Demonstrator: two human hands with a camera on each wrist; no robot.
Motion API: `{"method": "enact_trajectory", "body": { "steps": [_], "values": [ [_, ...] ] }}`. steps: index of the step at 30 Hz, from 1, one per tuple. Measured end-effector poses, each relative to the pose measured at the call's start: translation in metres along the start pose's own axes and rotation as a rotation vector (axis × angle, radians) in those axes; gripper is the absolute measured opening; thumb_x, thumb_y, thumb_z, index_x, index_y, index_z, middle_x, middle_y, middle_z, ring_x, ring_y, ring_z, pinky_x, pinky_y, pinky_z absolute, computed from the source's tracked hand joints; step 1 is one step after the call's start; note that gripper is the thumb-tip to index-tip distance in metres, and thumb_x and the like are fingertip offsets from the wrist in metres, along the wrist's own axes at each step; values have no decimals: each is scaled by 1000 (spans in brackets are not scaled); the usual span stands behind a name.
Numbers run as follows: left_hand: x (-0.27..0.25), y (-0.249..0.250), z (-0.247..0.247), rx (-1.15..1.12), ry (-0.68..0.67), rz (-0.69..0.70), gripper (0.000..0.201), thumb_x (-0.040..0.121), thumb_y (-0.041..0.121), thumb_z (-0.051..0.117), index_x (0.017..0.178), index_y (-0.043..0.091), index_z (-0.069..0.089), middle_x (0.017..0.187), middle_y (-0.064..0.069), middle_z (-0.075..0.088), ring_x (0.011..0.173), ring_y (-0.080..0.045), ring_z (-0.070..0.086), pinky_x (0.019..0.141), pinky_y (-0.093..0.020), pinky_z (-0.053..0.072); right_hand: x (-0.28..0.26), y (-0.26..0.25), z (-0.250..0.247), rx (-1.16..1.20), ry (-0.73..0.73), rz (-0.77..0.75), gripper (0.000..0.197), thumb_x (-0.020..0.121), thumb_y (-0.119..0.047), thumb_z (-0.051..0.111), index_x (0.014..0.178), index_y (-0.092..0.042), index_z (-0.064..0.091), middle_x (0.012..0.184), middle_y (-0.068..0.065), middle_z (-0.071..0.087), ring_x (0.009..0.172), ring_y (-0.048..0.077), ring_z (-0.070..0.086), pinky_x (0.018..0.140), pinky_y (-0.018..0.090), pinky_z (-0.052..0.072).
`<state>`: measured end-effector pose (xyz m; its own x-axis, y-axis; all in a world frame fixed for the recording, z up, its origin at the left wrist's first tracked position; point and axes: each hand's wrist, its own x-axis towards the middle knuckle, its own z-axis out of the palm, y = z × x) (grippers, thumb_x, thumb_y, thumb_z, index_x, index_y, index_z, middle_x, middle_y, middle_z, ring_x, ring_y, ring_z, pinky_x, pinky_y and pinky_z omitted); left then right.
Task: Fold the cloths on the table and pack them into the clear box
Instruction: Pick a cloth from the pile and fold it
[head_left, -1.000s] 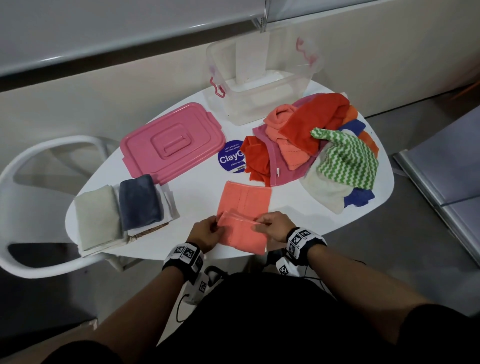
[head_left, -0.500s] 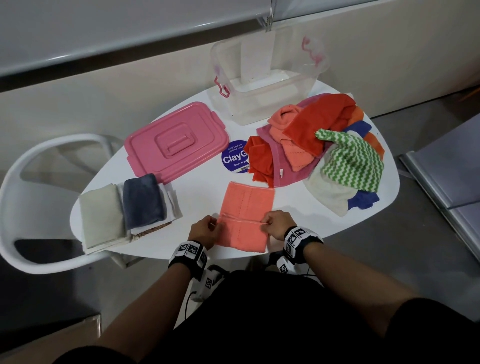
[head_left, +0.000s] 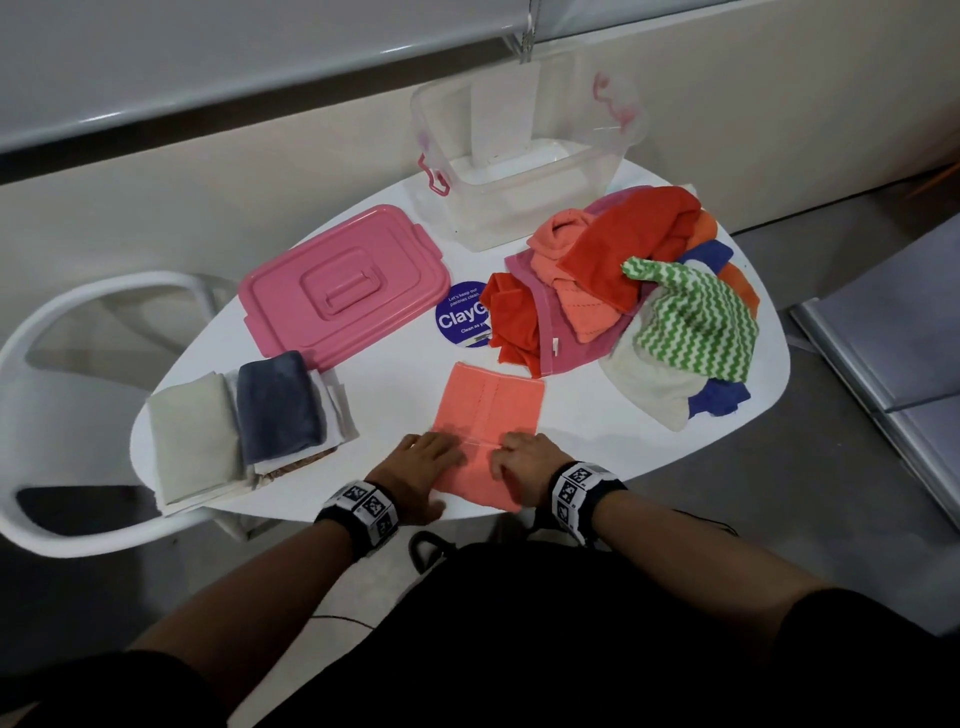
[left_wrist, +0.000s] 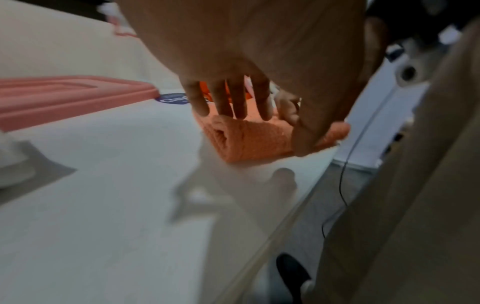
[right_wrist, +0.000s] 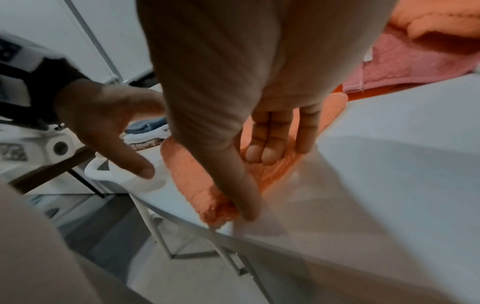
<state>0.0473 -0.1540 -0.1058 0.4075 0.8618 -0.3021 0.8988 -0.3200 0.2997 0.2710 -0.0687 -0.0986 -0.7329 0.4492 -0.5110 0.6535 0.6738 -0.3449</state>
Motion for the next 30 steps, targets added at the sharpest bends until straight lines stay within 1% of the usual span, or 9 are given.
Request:
{"method": "enact_trajectory", "body": {
  "steps": [3,6,9,13,17,21,25,27,30],
  "values": [
    [5,-4,-8,80,-148,-42,73,82,29,65,148,21,35,156,-5,30,141,-27,30,112,-43,31,-1,-2,0,-115,-9,-20,59,66,-21,73,120,-22,49,125,8,48,119,29,45,103,38,32],
    [18,-1,-12,-1,-39,-62,49,86,20,57,135,20,53,142,-3,49,129,-27,43,102,-39,39,-3,-4,6,-171,19,2,74,56,-29,79,122,-17,48,124,11,49,114,30,46,98,41,37],
    [29,-2,-21,-168,32,-172,31,86,34,53,111,19,64,111,-4,67,104,-28,60,87,-35,45,-4,3,7,37,119,60,49,69,-35,72,112,-19,57,112,5,52,105,27,51,89,37,43],
    [40,-5,-36,-566,101,-451,28,91,38,56,110,18,58,87,-5,67,80,-27,62,74,-29,46,-9,21,-19,517,206,215,21,87,-28,64,103,-14,65,105,8,59,93,23,56,83,33,47],
    [42,-11,-30,-823,158,-646,37,90,54,59,108,21,58,91,2,66,83,-20,62,76,-29,43,-5,36,-37,843,323,396,17,95,-28,56,108,-17,61,100,6,65,93,25,61,80,33,47],
    [42,-10,-18,-839,229,-792,53,87,65,49,98,14,61,92,-5,68,89,-28,64,74,-31,43,7,42,-34,1039,275,466,44,83,-45,73,116,-24,52,109,-2,63,100,19,62,90,35,51],
    [50,-3,-15,-851,273,-907,51,96,57,45,105,10,62,102,-10,68,97,-31,63,80,-32,44,19,41,-29,909,247,490,25,93,-36,63,106,-16,58,108,6,70,102,27,65,92,40,51],
    [58,2,-15,-870,297,-963,51,98,54,41,110,7,59,108,-15,68,101,-35,62,82,-32,43,22,39,-33,873,271,528,31,99,-35,54,121,-14,56,118,9,67,110,31,61,92,33,45],
    [70,5,-13,-829,314,-1037,48,100,50,38,112,5,53,108,-26,66,101,-42,61,84,-40,47,28,35,-39,817,275,546,39,102,-31,45,136,-12,47,128,17,62,117,35,57,94,32,42]
  ]
}}
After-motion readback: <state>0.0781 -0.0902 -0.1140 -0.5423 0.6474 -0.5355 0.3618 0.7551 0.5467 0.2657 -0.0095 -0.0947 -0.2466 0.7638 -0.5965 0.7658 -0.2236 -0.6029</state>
